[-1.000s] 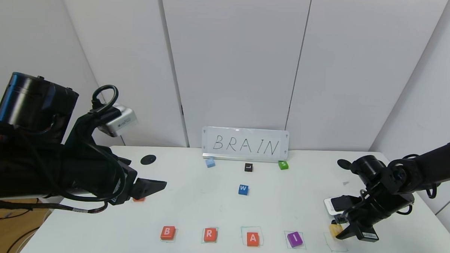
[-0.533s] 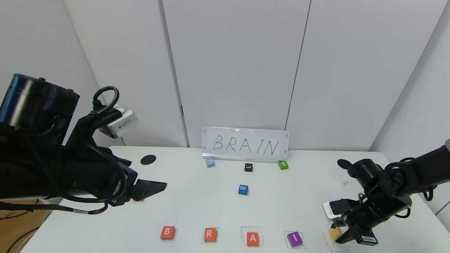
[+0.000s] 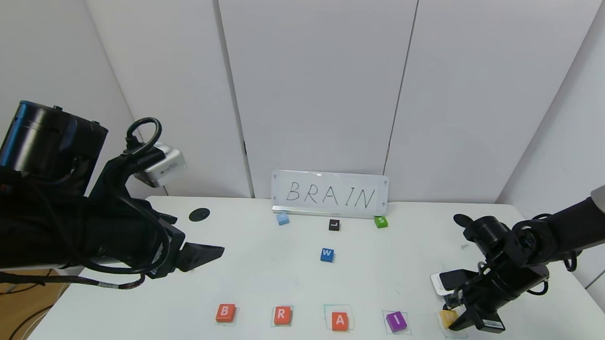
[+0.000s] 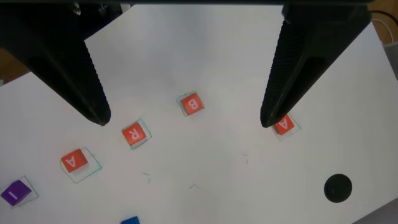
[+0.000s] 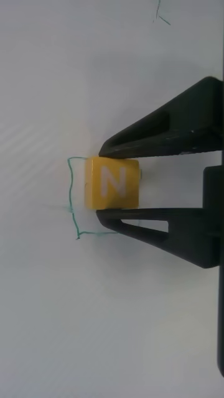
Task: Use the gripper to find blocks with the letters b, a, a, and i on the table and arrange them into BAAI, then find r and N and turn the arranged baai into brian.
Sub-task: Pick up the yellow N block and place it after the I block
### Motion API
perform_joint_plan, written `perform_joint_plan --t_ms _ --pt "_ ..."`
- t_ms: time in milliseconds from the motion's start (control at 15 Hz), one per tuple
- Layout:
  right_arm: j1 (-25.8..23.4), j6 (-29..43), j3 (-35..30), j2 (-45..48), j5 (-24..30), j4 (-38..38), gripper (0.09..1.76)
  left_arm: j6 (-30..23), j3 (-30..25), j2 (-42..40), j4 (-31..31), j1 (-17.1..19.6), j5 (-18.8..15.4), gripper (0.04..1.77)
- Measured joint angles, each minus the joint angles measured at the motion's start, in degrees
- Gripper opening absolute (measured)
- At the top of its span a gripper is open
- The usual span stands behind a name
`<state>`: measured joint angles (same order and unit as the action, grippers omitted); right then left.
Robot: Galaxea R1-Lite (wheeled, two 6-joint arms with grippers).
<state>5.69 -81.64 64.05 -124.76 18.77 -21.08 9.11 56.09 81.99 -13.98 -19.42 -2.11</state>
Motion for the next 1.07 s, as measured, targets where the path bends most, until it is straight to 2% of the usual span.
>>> perform_joint_plan --t_ms 1067 --pt "0.01 -0.17 -1.71 0.09 0.46 0.66 0.53 0.02 -0.06 -0.05 -0.02 -0.01 -0.02 1.72"
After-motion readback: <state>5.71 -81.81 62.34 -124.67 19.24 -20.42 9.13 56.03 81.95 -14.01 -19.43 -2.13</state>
